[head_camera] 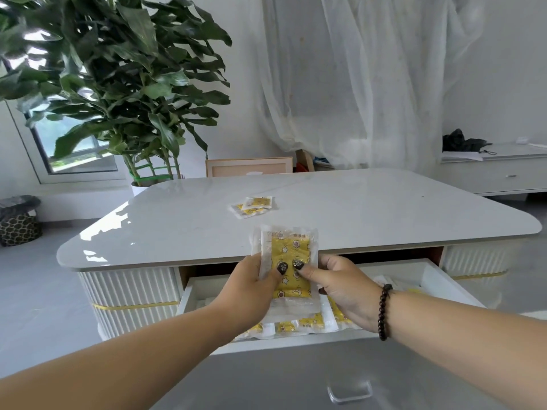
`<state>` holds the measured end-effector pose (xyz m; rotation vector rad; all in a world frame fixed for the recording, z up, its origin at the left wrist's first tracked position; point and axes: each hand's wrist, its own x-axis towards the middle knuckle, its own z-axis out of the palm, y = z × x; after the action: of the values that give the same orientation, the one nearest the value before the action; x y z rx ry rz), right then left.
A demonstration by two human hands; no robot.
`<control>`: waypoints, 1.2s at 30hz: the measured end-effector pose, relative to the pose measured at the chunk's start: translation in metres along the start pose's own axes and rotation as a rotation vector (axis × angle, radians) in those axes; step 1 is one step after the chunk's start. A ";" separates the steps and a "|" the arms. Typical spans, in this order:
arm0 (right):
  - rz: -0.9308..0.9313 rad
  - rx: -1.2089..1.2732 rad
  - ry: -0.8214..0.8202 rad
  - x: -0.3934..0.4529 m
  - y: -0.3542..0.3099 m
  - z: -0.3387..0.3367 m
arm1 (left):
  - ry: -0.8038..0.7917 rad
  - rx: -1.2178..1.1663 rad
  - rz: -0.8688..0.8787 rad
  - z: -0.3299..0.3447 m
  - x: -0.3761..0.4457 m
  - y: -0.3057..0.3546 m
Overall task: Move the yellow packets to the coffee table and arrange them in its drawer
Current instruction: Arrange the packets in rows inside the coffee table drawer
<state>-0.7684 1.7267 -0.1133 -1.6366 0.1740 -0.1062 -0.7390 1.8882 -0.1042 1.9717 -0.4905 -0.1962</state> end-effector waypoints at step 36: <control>0.781 -0.395 0.048 0.103 0.087 -0.264 | -0.291 -0.062 -0.096 0.120 0.103 -0.062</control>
<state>-0.7171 1.4436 -0.1845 -1.8425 0.8993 0.5147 -0.6726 1.7679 -0.2041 1.9159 -0.5692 -0.5582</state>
